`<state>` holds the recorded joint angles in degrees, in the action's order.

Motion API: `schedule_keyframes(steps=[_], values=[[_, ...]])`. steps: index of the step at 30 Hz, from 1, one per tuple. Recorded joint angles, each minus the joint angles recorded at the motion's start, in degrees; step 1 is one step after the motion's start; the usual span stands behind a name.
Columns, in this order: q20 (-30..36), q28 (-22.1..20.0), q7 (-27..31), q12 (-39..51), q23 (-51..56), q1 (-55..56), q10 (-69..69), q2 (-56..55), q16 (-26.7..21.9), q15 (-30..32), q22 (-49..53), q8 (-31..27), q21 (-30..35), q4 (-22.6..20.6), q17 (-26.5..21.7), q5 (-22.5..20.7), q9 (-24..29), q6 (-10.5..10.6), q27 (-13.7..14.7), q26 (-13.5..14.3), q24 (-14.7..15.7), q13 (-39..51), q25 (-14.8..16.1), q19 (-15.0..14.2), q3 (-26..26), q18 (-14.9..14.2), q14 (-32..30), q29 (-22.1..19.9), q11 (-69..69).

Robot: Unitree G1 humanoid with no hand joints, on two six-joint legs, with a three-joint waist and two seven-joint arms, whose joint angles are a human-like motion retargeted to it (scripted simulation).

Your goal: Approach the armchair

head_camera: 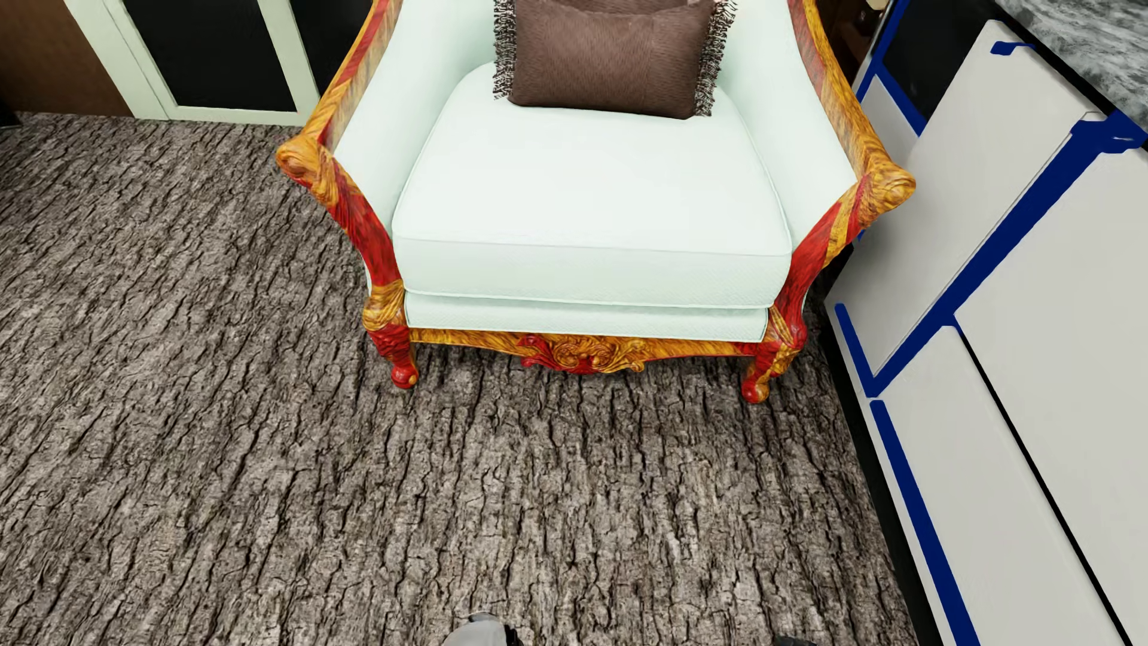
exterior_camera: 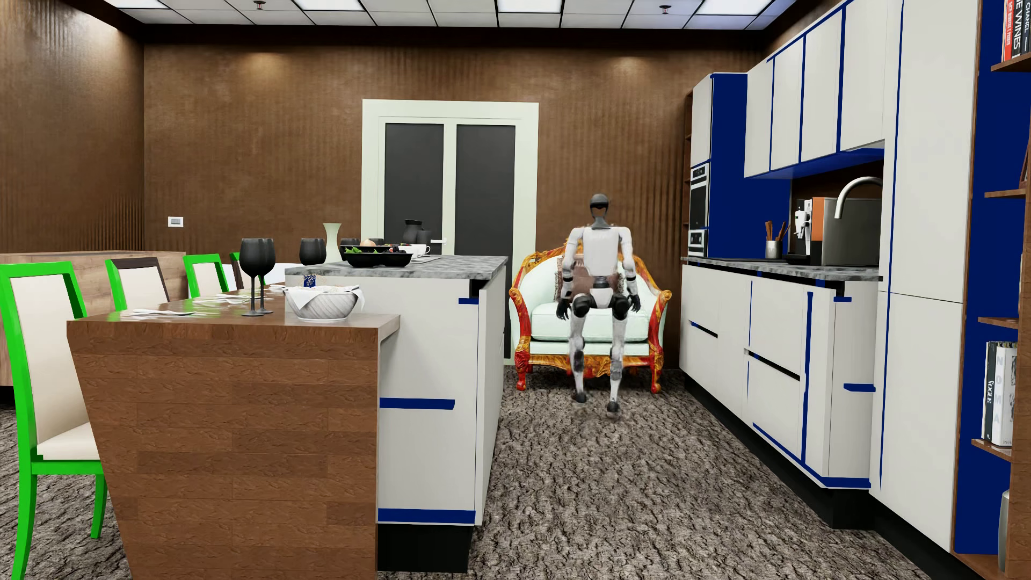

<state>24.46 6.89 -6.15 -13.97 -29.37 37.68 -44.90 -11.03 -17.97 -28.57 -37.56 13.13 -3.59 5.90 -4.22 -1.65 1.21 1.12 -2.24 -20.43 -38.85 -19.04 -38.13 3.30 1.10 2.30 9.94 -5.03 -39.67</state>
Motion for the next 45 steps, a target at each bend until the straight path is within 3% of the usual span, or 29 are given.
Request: schedule_keyframes(steps=[1, 2, 3, 4, 5, 6, 7, 8, 9, 11, 12, 13, 14, 15, 17, 19, 20, 22, 23, 24, 26, 28, 30, 32, 35, 38, 41, 42, 45], values=[[-2.02, 0.93, 0.34, -5.72, 3.94, 0.67, 15.21, 3.73, -0.66, -5.17, 3.45, 0.19, 3.53, -0.85, -2.06, 0.27, -0.68, -0.26, 3.19, 0.91, -1.49, 2.14, 2.4, -0.49, -0.68, -1.69, -2.24, 1.3, -2.25], [-6.8, 0.76, -0.53, -12.78, 8.42, 0.64, 26.33, 6.9, 0.17, -9.41, 8.25, -0.74, 7.54, 0.22, -4.75, 0.46, -1.28, -0.2, 5.57, 2.03, -1.01, 4.28, 5.01, -1.2, -1.14, -2.97, -2.88, 2.78, -6.17], [-11.88, 0.44, -1.7, -18.64, 13.91, 2.84, 24.37, 9.14, 3.17, -12.34, 12.34, -2.2, 10.49, 1.17, -8.09, 1.82, -1.44, -0.17, 7.21, 2.88, 1.39, 6.2, 7.36, -1.99, -1.57, 2.76, -12.29, 3.81, -11.96], [-14.47, -0.21, -2.94, -20.3, 19.15, 5.95, 13.45, 9.6, 5.92, -10.19, 12.99, -3.76, 10.68, 2.1, -10.41, 3.97, -1.05, -0.7, 8.17, 2.38, 3.23, 7.05, 9.31, -1.96, -1.82, 3.77, -21.85, 2.76, -20.94], [-13.36, -1.12, -3.0, -16.68, 21.88, 8.69, 1.8, 8.55, 6.28, -0.2, 8.98, -4.56, 7.77, 1.54, -9.41, 5.76, -0.36, -1.83, 8.33, -0.08, 1.28, 6.05, 10.59, -2.06, -1.95, 3.42, -16.61, -1.88, -30.38], [-9.28, -0.64, -2.27, -9.31, 21.03, 9.06, -5.33, 6.69, 5.18, 11.63, 1.96, -2.83, 3.94, 0.28, -5.22, 8.28, 0.3, -3.01, 7.09, -3.34, -4.37, 4.55, 11.22, -5.88, -1.9, 2.34, -11.03, -9.78, -38.68], [-6.3, 0.66, -1.58, -1.78, 17.24, 7.62, -7.48, 3.46, 5.15, 18.73, -3.85, -1.02, 1.86, -1.18, -1.11, 11.73, 0.73, -4.03, 4.63, -4.73, -9.88, 4.26, 11.12, -6.21, -1.46, 1.68, -7.56, -17.29, -44.97], [-7.46, 0.1, -1.07, 5.19, 11.73, 5.11, -6.11, -0.95, 6.84, 16.64, -5.54, -0.33, 2.82, -2.48, 0.0, 13.09, 0.91, -4.89, 2.12, -4.91, -11.01, 6.21, 10.69, -5.5, -0.88, 0.82, -6.05, -19.18, -48.71], [-12.43, -4.08, -0.64, 10.04, 5.92, 2.18, -3.05, -6.17, 9.62, 13.57, -3.01, -0.48, 6.18, -3.5, -1.63, 13.51, 0.96, -5.56, 0.89, -3.3, -7.11, 8.34, 8.5, -4.0, -0.48, -0.1, -5.79, -14.5, -49.62], [-18.1, -13.85, -0.11, 16.18, -3.84, -4.25, 5.11, -13.53, 12.9, 5.59, 3.34, 1.56, 13.22, -4.49, -6.24, 18.66, 0.77, -6.27, -1.14, 6.0, 4.37, 10.8, 0.05, 0.67, -0.08, -1.85, -6.45, -1.17, -41.92], [-16.08, -16.06, 0.09, 18.93, -7.09, -7.19, 8.86, -16.47, 11.88, 4.59, 6.31, -0.98, 14.17, -4.47, -6.99, 17.67, 0.62, -6.34, -3.05, 9.33, 6.0, 11.86, -1.77, 0.4, 0.31, -2.58, -6.71, 3.1, -34.15], [-13.06, -16.75, 0.44, 21.69, -8.94, -9.51, 11.6, -17.85, 9.69, 5.15, 9.83, -6.39, 14.07, -4.14, -7.29, 14.66, 0.41, -6.21, -4.77, 11.22, 4.86, 12.6, -2.0, -4.97, 0.82, -3.32, -6.6, 5.4, -23.19], [-10.52, -16.61, 1.28, 24.32, -9.58, -11.47, 14.11, -17.0, 7.42, 9.76, 13.77, -13.82, 13.88, -3.69, -7.72, 11.06, 0.1, -5.92, -5.66, 12.43, 3.01, 12.74, -2.07, -7.65, 1.49, -4.08, -6.39, 6.56, -8.9], [-8.69, -16.29, 2.51, 26.97, -9.29, -12.53, 16.15, -14.28, 5.95, 11.39, 17.4, -20.78, 13.39, -3.62, -8.53, 8.88, -0.19, -5.61, -6.02, 13.56, 2.3, 12.12, -2.51, -12.96, 2.15, -4.84, -6.19, 6.87, 0.48], [-6.71, -16.05, 5.11, 31.69, -8.28, -12.29, 17.78, -12.75, 4.58, 9.31, 21.5, -16.85, 9.3, -4.39, -8.3, 10.21, -0.34, -5.42, -7.23, 15.28, 4.97, 9.69, -1.7, -10.35, 2.65, -6.03, -6.64, 4.04, 2.72], [-6.96, -15.65, 7.7, 32.21, -10.01, -10.55, 18.27, -12.24, 2.98, 10.42, 22.25, -13.6, 4.43, -3.6, -4.9, 9.26, -0.25, -4.44, -9.58, 13.72, 8.33, 8.88, 1.91, -8.04, 3.24, -7.73, -7.89, 0.14, 5.85], [-6.74, -15.19, 8.95, 31.55, -11.09, -9.86, 19.03, -11.3, 2.31, 11.21, 21.63, -12.08, 3.53, -3.13, -3.58, 8.67, -0.21, -3.71, -10.5, 11.8, 8.56, 8.81, 2.71, -7.5, 3.39, -8.76, -8.69, -0.12, 8.83], [-4.32, -13.68, 9.63, 30.02, -11.99, -9.01, 20.38, -9.57, 1.55, 12.39, 17.38, -8.9, 4.45, -2.07, -2.49, 8.06, -0.17, -2.08, -10.41, 7.28, 5.87, 8.3, 1.66, -7.2, 3.19, -11.4, -8.33, 1.8, 13.74], [-2.54, -11.82, 7.14, 28.66, -12.23, -8.36, 18.6, -9.19, 1.39, 12.57, 13.8, -8.14, 5.02, -0.54, -2.41, 7.8, -0.17, -1.3, -10.03, 4.74, 3.6, 8.15, 1.06, -7.29, 3.02, -11.62, -5.74, 2.76, 14.83], [-0.65, -8.97, 4.16, 26.76, -12.48, -8.08, 14.46, -9.05, 1.34, 12.59, 9.78, -8.03, 5.45, 1.21, -2.42, 7.4, -0.21, -0.66, -9.89, 2.34, 1.1, 8.28, 0.73, -7.46, 2.81, -8.81, -2.08, 3.48, 15.52], [1.42, -4.2, -0.83, 21.5, -12.15, -9.44, 6.87, -8.77, 1.97, 12.44, 2.46, -8.57, 5.8, 4.89, -2.51, 6.16, -0.42, 0.24, -9.67, -0.48, -1.3, 8.8, 0.13, -8.64, 2.43, -6.75, -0.6, 4.17, 16.84], [-1.35, -3.31, -4.35, 14.59, -10.65, -14.92, 12.38, -8.66, 4.22, 11.9, -3.51, -10.03, 4.25, 6.31, -2.02, 4.96, -0.93, 0.95, -9.38, -1.44, 2.95, 9.23, 0.68, -9.91, 2.1, -6.68, 3.16, 3.23, 17.86], [-4.78, -4.18, -7.63, 8.86, -9.97, -20.36, 19.95, -8.18, 7.23, 12.09, -9.22, -12.11, 1.52, 6.26, -1.71, 4.17, -1.44, 1.41, -7.98, -3.53, 7.78, 8.2, 2.53, -8.74, 1.8, -6.54, 3.98, 0.8, 18.18], [-3.4, -4.41, -8.63, 6.08, -11.21, -23.32, 24.45, -7.58, 9.75, 12.02, -14.99, -12.78, -1.83, 5.49, -0.57, 4.18, -1.77, 1.28, -7.95, -5.14, 8.82, 7.67, 3.74, -7.89, 1.54, -6.58, 2.67, -1.04, 18.13], [-1.04, -0.08, -8.15, 4.63, -14.06, -23.88, 24.6, -6.47, 10.13, 12.34, -17.4, -12.26, -5.28, 5.26, 1.92, 4.39, -1.89, 0.88, -9.15, -4.19, 9.36, 7.18, 4.05, -7.25, 0.97, -6.64, 2.97, -0.36, 18.37], [-3.06, -4.45, -7.48, 4.8, -18.12, -24.11, 23.56, -5.26, 9.24, 12.35, -14.16, -11.5, -3.85, 5.42, 2.46, 4.39, -1.91, 0.55, -10.48, -2.67, 9.95, 7.82, 0.65, -6.75, 0.11, -6.71, 3.61, 2.91, 18.75], [1.9, -6.3, -6.78, 8.41, -18.63, -25.14, 24.19, -3.92, 7.49, 12.03, -11.87, -10.63, -2.88, 5.27, 2.77, 4.53, -1.98, 0.33, -11.33, -0.78, 2.97, 8.55, -1.42, -6.69, -0.54, -6.73, 3.57, 4.46, 19.02], [1.32, -6.52, -6.42, 9.56, -18.05, -25.27, 24.24, -3.64, 7.61, 11.79, -10.94, -10.27, -3.05, 5.15, 2.72, 4.66, -1.98, 0.26, -11.07, -0.84, 3.16, 8.67, -1.65, -6.69, -0.6, -6.76, 3.59, 4.0, 18.88], [-3.0, -9.08, -5.0, 12.33, -15.53, -24.92, 23.44, -3.13, 8.54, 11.05, -7.92, -9.15, -4.2, 4.79, 2.15, 5.1, -1.95, 0.01, -9.26, 1.07, 9.0, 8.56, -1.14, -6.46, -0.27, -6.93, 3.98, 2.85, 18.29]])
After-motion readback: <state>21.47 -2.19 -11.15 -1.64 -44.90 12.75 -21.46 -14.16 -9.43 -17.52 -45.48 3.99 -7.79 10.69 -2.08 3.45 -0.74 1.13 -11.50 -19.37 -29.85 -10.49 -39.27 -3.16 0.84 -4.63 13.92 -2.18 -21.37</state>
